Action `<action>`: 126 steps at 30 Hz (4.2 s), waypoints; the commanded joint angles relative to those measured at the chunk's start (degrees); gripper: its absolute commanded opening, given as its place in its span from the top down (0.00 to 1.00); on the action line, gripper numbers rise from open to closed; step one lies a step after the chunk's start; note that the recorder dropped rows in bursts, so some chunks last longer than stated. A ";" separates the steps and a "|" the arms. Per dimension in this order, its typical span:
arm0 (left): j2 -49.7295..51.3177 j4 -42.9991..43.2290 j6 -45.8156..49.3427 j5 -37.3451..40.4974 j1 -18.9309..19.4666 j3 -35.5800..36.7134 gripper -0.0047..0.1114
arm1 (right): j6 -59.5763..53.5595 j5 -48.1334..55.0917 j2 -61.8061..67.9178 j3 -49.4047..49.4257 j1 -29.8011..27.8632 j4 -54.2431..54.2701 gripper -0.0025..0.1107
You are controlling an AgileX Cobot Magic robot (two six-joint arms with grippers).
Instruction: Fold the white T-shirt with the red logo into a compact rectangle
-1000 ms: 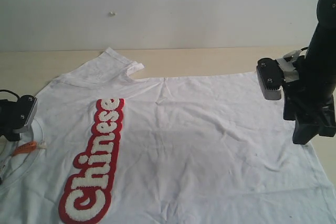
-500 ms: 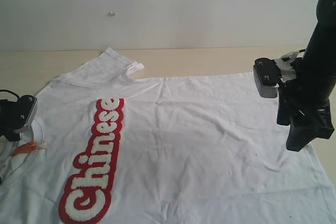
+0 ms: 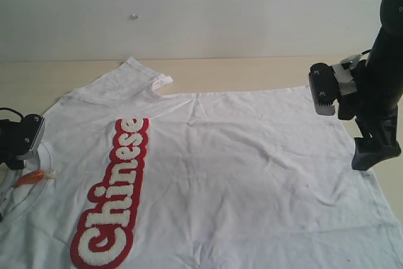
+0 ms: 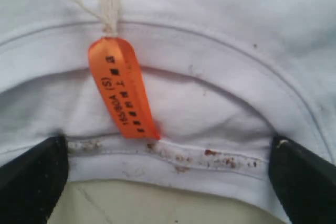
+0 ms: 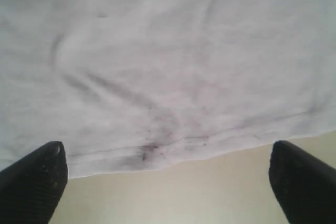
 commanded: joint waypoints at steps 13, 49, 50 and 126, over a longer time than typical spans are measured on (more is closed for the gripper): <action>1.33 -0.44 0.13 -2.62 -0.03 0.18 0.06 | -5.05 -1.84 9.08 -1.76 -3.85 -5.62 0.05; 1.33 -0.44 0.13 -2.62 -0.03 0.18 0.06 | -9.28 7.01 15.33 -12.12 -5.51 -2.14 0.05; 1.33 -0.44 0.13 -2.62 -0.03 0.18 0.06 | -9.52 6.51 15.61 -12.12 -5.49 -1.62 0.05; 1.33 -0.44 0.13 -2.62 -0.03 0.18 0.06 | -11.26 -6.97 18.60 -6.46 -5.49 -1.42 0.05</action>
